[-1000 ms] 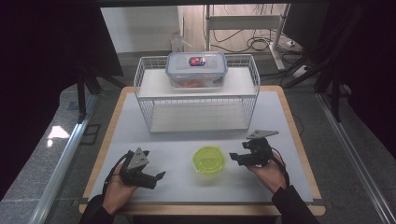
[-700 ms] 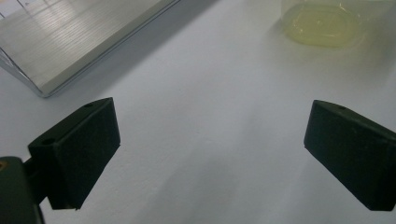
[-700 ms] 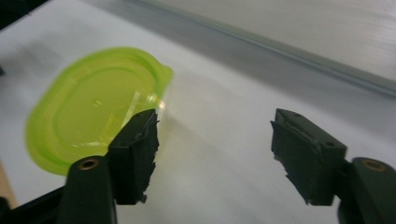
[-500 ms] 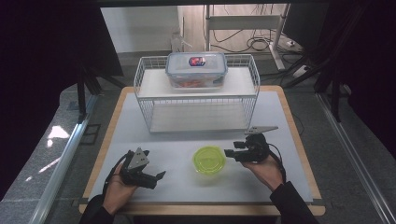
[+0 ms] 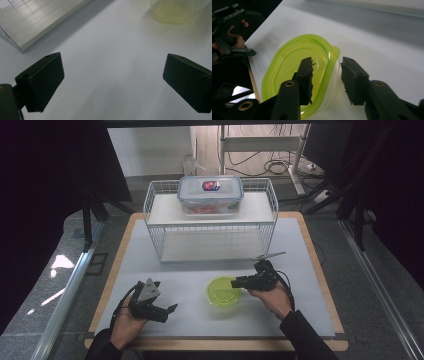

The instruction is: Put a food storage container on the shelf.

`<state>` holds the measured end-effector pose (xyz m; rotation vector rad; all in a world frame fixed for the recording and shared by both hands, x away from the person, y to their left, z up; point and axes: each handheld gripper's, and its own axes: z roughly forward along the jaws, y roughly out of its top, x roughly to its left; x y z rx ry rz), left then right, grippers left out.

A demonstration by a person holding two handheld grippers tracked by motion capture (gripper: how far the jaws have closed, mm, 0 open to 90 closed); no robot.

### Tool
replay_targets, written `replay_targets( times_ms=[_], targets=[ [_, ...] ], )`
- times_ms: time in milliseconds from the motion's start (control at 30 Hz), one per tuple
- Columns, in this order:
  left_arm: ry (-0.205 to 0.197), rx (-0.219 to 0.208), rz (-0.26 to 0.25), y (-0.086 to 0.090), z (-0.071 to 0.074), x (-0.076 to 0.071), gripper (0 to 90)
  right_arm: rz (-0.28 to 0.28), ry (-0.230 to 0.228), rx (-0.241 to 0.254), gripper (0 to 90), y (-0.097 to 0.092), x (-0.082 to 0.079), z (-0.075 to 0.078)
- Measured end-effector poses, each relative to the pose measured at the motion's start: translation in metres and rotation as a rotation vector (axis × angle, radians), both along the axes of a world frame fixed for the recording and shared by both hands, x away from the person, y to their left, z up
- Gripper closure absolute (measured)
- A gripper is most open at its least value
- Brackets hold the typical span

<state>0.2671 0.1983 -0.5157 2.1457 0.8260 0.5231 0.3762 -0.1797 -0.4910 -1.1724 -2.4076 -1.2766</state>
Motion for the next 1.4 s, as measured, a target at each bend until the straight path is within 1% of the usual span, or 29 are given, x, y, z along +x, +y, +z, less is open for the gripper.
replay_targets(
  times_ms=[33,67,100,133,167,200,233,267,300,400,433,533,633,700,867,933,1000,1100,1200,1300,1367,1400],
  targets=[
    [0.000,0.001,0.000,0.000,0.000,0.000,3.6,0.000,0.011,0.005,64.7,0.001,0.001,-0.001],
    [0.000,0.000,-0.001,0.000,0.000,0.000,3.6,-0.001,0.027,0.020,66.2,0.000,0.002,-0.002],
    [-0.001,0.000,-0.001,0.000,0.000,0.000,3.6,-0.006,0.041,0.029,73.5,-0.001,0.003,-0.003],
    [-0.001,-0.001,-0.001,0.000,0.000,0.000,3.6,-0.006,0.041,0.029,73.5,-0.001,0.003,-0.003],
    [0.001,0.001,-0.002,0.000,0.000,0.000,3.6,-0.011,0.055,0.021,75.2,-0.003,0.004,-0.004],
    [0.001,0.001,-0.002,0.000,0.000,0.000,3.6,-0.008,0.077,0.043,77.3,-0.003,0.005,-0.006],
    [0.000,0.002,-0.002,0.000,0.000,0.000,3.6,-0.004,0.087,0.054,78.6,-0.004,0.005,-0.006],
    [0.000,0.002,-0.002,0.000,0.000,0.000,3.6,-0.004,0.087,0.054,78.6,-0.004,0.005,-0.006],
    [-0.001,0.002,-0.002,-0.001,0.000,0.000,3.6,-0.002,0.097,0.056,79.8,-0.003,0.005,-0.006],
    [-0.002,0.003,-0.002,-0.001,0.000,0.000,3.6,0.001,0.093,0.051,80.3,-0.002,0.004,-0.004],
    [-0.002,0.002,-0.002,0.000,0.000,0.000,3.6,0.005,0.101,0.061,80.8,-0.001,0.003,-0.003],
    [-0.002,0.001,-0.001,0.000,0.000,0.000,3.6,0.008,0.102,0.073,81.3,0.000,0.002,-0.001],
    [-0.002,0.001,-0.001,0.000,0.000,0.000,3.6,0.013,0.113,0.108,82.1,-0.001,0.002,0.002],
    [-0.002,0.001,-0.001,0.000,0.000,0.000,3.6,0.007,0.091,0.104,82.3,-0.002,0.001,0.005],
    [-0.001,0.000,-0.001,0.000,0.000,0.000,3.6,-0.006,0.082,0.110,82.5,-0.005,0.002,0.007],
    [0.000,-0.001,0.000,0.000,0.000,0.000,3.6,-0.016,0.080,0.124,82.8,-0.008,0.002,0.009],
    [0.000,-0.001,0.000,0.000,0.000,0.000,3.6,-0.018,0.082,0.127,82.9,-0.009,0.002,0.010],
    [0.001,-0.002,0.000,0.000,0.000,0.001,3.6,-0.018,0.085,0.150,83.6,-0.010,0.003,0.012],
    [0.001,-0.003,0.000,0.000,0.000,0.000,3.6,-0.022,0.076,0.158,83.9,-0.010,0.003,0.015],
    [-0.001,-0.004,0.001,0.000,0.000,0.000,3.7,-0.023,0.067,0.149,83.9,-0.010,0.004,0.016],
    [0.000,-0.006,0.002,0.000,0.000,0.001,3.6,-0.029,0.075,0.164,83.9,-0.010,0.005,0.016],
    [0.000,-0.006,0.002,0.000,0.000,0.001,3.6,-0.029,0.075,0.164,83.9,-0.010,0.005,0.016]
  ],
)
